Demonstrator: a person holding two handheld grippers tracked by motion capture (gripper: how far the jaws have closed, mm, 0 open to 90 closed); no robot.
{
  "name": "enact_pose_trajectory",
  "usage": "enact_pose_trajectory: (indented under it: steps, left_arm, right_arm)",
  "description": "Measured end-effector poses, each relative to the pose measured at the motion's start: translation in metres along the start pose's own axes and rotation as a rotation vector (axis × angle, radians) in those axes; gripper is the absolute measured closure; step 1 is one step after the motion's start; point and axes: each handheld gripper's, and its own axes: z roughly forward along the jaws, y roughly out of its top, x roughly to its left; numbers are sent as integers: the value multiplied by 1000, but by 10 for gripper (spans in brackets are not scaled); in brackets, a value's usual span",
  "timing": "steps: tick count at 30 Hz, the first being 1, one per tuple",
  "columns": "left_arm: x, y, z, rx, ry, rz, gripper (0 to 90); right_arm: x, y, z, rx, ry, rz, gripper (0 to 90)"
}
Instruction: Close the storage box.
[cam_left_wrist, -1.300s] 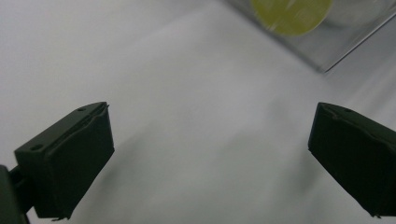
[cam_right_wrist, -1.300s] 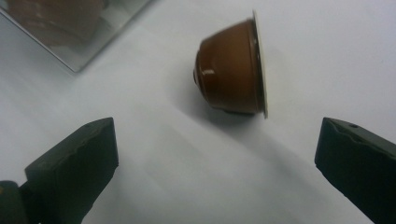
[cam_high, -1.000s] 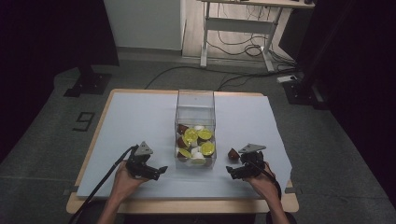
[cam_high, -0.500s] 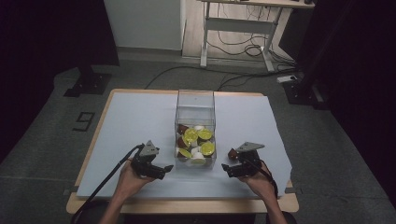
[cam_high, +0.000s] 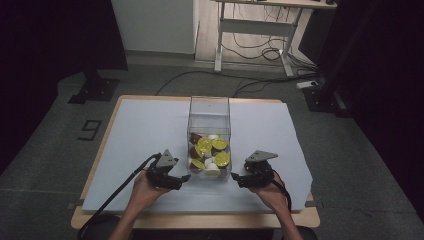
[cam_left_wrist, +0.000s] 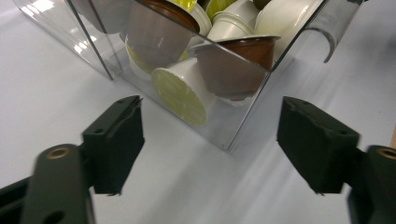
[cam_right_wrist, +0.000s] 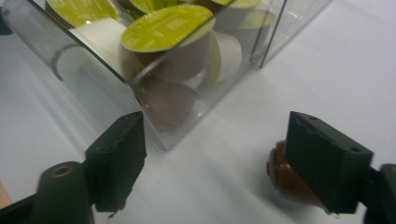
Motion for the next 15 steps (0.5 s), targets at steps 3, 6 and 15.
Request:
enact_pose_trajectory:
  steps: [3, 6, 15]
  left_arm:
    - [-1, 1, 0, -7, 4, 10, 270]
    - [-3, 3, 1, -20, 9, 18, 334]
    - [-7, 5, 5, -32, -27, 24, 466]
  right_arm:
    - [1, 1, 1, 2, 7, 2, 223]
    - [3, 3, 3, 12, 22, 9, 265]
    - [10, 8, 2, 16, 46, -19, 389]
